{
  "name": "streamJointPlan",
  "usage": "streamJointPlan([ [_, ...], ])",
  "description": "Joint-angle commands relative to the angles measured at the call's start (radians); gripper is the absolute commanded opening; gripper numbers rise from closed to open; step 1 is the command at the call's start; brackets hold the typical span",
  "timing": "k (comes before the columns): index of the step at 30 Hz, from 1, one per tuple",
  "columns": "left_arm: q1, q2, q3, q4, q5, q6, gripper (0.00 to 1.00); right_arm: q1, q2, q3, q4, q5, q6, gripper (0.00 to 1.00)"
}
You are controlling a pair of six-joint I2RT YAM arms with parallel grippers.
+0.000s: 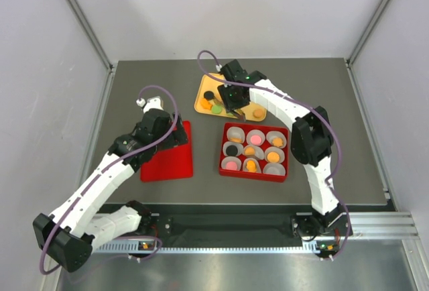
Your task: Pack the cookies
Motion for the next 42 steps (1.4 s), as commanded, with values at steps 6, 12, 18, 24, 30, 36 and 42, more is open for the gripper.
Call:
streamJointPlan([
  [6,0.01,0.01,0.044,0.022,0.003,0.025,0.99,-0.005,0.012,0.071,0.017,-0.003,0.011,0.41],
  [12,0.015,0.017,0.048,0.02,0.003,0.028,0.99,-0.02,0.002,0.076,0.014,-0.015,0.02,0.35],
  [18,0.017,0.02,0.056,0.012,-0.005,0.031,0.99,-0.047,-0.052,0.088,0.004,-0.026,0.032,0.33],
  [24,0.018,0.022,0.057,0.012,-0.006,0.026,0.99,-0.06,-0.095,0.1,-0.028,-0.041,0.038,0.33],
  [30,0.02,0.022,0.057,0.012,-0.008,0.019,0.99,-0.064,-0.155,0.079,-0.043,-0.052,0.043,0.32],
  [36,0.02,0.028,0.056,0.019,0.0,0.013,0.99,-0.081,-0.222,0.057,-0.071,-0.075,0.051,0.32],
  [42,0.02,0.042,0.054,0.029,0.01,0.011,0.99,-0.101,-0.34,-0.033,-0.114,-0.132,0.069,0.32],
])
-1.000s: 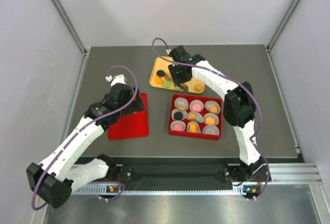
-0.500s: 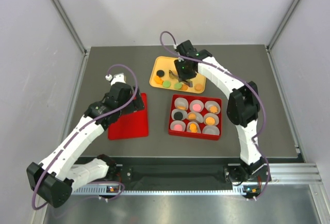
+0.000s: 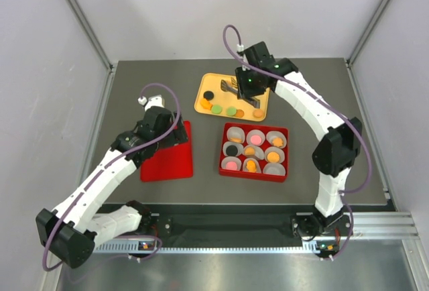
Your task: Pack the cookies
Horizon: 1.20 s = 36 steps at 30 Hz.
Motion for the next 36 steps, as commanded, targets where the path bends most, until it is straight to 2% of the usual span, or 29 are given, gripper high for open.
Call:
streamJointPlan([
  [1,0.004,0.006,0.038,0.035,0.008,-0.006,0.99,-0.024,-0.128,-0.048,-0.038,-0.054,0.023,0.32],
  [14,0.007,0.023,0.008,0.093,0.048,-0.006,0.99,-0.039,-0.41,-0.219,-0.278,-0.142,0.076,0.32],
  [24,0.007,0.008,-0.021,0.107,0.076,-0.006,0.99,-0.041,-0.7,-0.518,-0.368,-0.116,0.19,0.31],
  [36,0.007,-0.03,-0.061,0.121,0.103,-0.038,0.99,-0.041,-0.917,-0.674,-0.477,-0.088,0.241,0.32],
])
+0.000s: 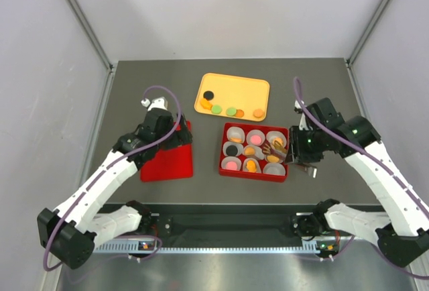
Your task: Pack the cookies
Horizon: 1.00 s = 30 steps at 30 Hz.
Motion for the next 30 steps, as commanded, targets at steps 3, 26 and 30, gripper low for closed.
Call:
streamJointPlan([
  [3,0.004,-0.032,-0.016,0.047,0.011,-0.014,0.99,-0.008,-0.078,-0.043,-0.044,0.01,0.037,0.32],
  [26,0.004,-0.059,-0.037,0.022,0.014,-0.004,0.98,-0.008,-0.173,-0.218,-0.013,-0.006,0.063,0.33],
  [30,0.004,-0.058,-0.039,0.022,0.014,-0.006,0.98,-0.009,-0.175,-0.227,-0.011,-0.006,0.062,0.34],
])
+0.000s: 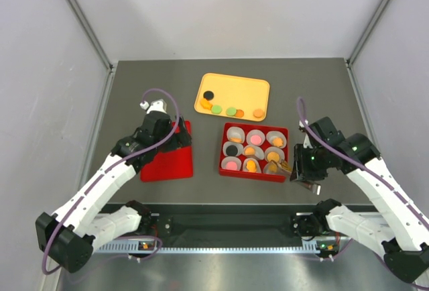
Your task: Pack the cookies
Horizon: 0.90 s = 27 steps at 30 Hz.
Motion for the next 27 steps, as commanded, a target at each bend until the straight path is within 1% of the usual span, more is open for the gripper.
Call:
streamJointPlan([
  [1,0.004,-0.019,-0.007,0.014,0.005,-0.003,0.98,-0.008,-0.016,0.0,0.011,-0.003,0.007,0.33],
  [27,0.004,-0.027,-0.007,0.008,0.003,0.0,0.98,-0.008,0.01,0.023,0.015,-0.005,-0.008,0.41],
])
